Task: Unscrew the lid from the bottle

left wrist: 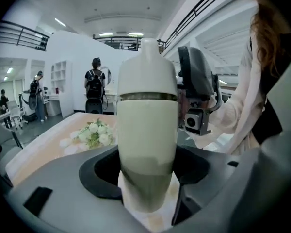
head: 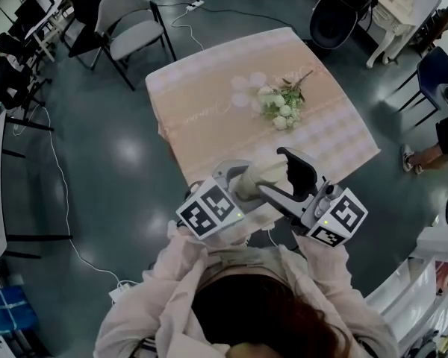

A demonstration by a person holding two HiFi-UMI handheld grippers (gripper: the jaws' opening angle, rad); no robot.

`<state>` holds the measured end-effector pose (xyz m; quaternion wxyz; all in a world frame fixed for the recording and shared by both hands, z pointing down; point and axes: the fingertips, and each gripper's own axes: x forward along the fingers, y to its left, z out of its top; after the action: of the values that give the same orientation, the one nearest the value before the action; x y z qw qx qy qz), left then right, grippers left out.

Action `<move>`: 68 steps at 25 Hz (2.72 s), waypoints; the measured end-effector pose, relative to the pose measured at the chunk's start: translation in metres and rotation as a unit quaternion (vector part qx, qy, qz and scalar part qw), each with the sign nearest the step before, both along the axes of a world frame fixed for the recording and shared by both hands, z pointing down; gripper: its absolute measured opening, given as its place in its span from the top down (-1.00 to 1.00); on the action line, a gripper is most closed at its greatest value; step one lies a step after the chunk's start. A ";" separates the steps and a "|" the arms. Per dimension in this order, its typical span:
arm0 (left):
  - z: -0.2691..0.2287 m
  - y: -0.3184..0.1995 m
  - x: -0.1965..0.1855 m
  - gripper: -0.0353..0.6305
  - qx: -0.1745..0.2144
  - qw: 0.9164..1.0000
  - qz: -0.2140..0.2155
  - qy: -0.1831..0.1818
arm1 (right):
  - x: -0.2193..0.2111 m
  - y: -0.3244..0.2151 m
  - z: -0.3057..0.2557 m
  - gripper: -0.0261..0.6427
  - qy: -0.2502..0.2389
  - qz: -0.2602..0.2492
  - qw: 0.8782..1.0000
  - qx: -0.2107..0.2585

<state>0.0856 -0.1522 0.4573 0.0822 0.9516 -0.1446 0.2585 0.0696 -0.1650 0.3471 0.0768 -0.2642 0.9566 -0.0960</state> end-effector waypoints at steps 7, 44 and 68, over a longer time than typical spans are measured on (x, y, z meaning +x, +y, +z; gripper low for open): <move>-0.009 0.031 0.005 -0.06 0.018 0.992 0.127 0.004 | -0.009 0.036 -0.014 0.03 0.045 -0.137 0.985 0.094; 0.002 0.032 0.006 -0.06 0.027 0.989 0.143 -0.010 | 0.026 0.021 -0.039 0.02 -0.064 -0.057 0.994 0.066; -0.013 -0.012 -0.003 -0.06 0.029 0.997 0.003 0.065 | 0.080 -0.022 0.078 0.02 0.069 0.166 0.982 -0.065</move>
<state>0.0824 -0.1640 0.4440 0.0631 0.9688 -0.1437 0.1917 0.1501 -0.1867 0.4249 0.0080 -0.4293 0.8943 -0.1259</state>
